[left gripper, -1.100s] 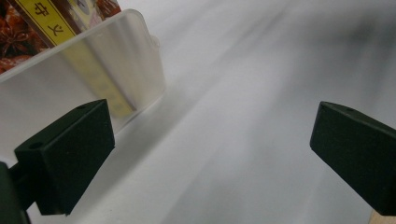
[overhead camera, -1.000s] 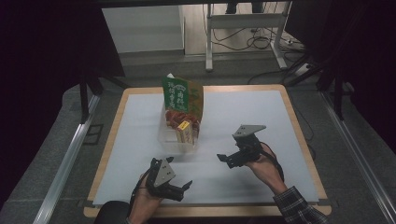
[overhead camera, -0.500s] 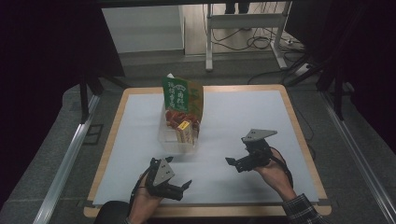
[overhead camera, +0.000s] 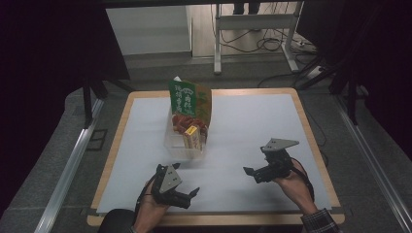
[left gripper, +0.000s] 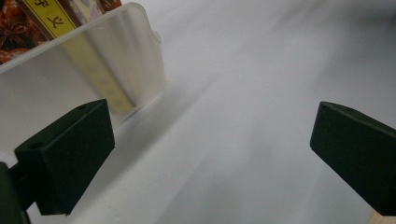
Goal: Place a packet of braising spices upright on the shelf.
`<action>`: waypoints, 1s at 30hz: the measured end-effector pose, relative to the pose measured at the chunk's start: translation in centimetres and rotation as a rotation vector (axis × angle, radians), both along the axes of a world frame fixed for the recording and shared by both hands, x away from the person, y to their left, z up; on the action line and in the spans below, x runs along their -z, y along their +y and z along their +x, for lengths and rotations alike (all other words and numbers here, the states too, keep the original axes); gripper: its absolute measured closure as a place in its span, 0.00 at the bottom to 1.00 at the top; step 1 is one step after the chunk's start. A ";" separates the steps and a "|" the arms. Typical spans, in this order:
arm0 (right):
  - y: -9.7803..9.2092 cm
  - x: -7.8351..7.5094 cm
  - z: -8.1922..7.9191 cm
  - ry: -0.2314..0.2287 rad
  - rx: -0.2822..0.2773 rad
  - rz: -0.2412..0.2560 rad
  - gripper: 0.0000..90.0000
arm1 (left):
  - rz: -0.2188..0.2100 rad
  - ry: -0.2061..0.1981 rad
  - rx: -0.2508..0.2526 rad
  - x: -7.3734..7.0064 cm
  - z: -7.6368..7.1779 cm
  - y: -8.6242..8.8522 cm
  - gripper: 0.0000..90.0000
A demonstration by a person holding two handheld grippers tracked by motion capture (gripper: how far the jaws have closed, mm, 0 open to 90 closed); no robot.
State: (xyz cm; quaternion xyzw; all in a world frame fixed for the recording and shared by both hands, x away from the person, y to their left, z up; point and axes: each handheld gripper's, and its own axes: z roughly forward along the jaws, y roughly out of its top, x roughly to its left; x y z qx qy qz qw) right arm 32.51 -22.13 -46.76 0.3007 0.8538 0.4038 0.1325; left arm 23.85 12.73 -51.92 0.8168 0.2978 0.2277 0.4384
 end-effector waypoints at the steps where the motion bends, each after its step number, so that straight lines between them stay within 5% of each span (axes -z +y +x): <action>1: -0.2 0.0 -0.1 0.001 0.004 0.001 0.00 | -0.001 0.000 0.000 0.0 0.0 0.0 0.00; 30: -6.5 0.5 -2.8 0.003 0.141 0.000 0.00 | -0.003 0.020 -0.004 0.1 0.1 0.1 0.00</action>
